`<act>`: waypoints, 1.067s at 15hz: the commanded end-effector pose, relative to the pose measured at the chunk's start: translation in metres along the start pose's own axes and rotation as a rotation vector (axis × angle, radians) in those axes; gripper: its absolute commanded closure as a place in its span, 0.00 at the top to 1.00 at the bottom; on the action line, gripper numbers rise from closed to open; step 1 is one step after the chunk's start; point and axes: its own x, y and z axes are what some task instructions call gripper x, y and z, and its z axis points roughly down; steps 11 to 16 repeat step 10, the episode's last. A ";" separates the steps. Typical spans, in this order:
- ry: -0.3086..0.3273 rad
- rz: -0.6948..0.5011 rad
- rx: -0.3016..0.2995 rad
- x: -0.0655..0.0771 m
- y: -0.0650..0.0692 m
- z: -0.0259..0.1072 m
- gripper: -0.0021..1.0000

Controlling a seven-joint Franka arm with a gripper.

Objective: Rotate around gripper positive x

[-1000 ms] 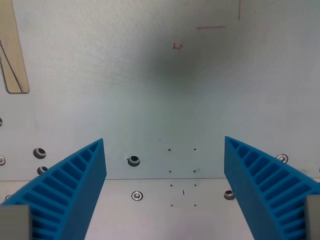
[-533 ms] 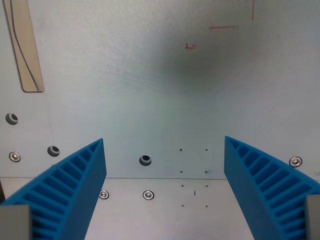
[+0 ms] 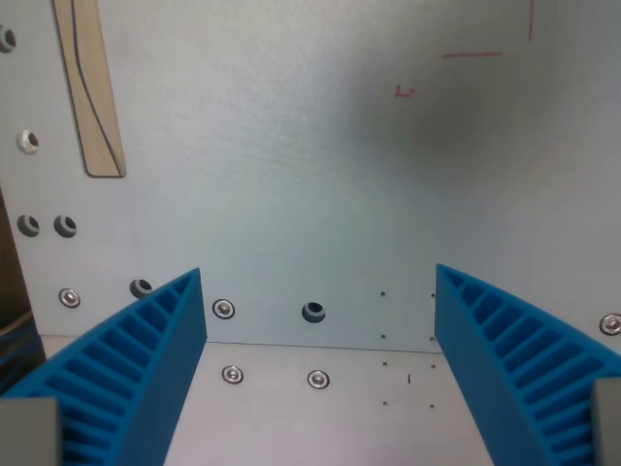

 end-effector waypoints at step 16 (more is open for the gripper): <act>-0.005 -0.019 0.309 -0.001 0.004 -0.003 1.00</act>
